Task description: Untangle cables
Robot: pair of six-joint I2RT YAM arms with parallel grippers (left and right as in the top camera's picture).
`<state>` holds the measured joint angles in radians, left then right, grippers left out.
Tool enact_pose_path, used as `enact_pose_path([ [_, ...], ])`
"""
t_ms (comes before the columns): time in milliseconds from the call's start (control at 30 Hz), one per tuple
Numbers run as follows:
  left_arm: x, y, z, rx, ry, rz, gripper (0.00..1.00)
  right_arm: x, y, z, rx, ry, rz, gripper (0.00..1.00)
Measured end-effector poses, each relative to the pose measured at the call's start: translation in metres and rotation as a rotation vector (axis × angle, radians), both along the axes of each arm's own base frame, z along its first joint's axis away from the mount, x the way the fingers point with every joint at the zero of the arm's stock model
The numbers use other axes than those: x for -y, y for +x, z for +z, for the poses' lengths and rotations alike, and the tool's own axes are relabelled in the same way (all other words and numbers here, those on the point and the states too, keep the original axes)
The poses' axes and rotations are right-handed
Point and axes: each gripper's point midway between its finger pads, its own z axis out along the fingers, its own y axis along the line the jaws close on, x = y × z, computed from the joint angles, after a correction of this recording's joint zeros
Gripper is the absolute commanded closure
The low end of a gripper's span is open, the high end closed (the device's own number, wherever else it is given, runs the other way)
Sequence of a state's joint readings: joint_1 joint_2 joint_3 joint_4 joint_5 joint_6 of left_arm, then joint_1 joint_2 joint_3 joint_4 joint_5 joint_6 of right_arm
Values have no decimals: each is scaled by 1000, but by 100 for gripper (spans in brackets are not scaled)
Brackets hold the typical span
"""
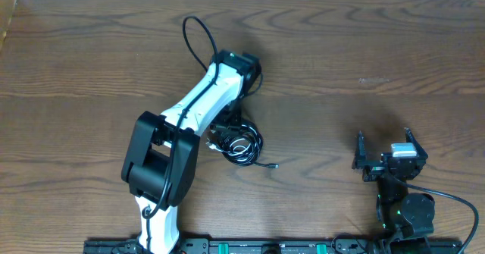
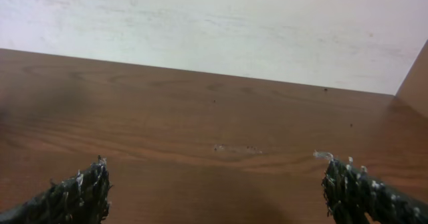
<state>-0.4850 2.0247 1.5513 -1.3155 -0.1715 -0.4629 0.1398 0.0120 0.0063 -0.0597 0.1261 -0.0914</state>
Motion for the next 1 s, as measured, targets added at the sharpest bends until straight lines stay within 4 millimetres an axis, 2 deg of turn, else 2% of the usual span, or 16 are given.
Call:
enact_pose_path([
  [133,6,10,13,48,-12,43,17,0,0,0,0,0,0,1],
  [200,8,13,15,64,-18,64,4,0,0,0,0,0,0,1],
  [233,10,14,14,71,-27,78,1,0,0,0,0,0,-1,1],
  [567,43,32,5,138,-195,149,2,0,0,0,0,0,0,1],
  [1000,48,31,5,136,-217,174,2,0,0,0,0,0,-1,1],
])
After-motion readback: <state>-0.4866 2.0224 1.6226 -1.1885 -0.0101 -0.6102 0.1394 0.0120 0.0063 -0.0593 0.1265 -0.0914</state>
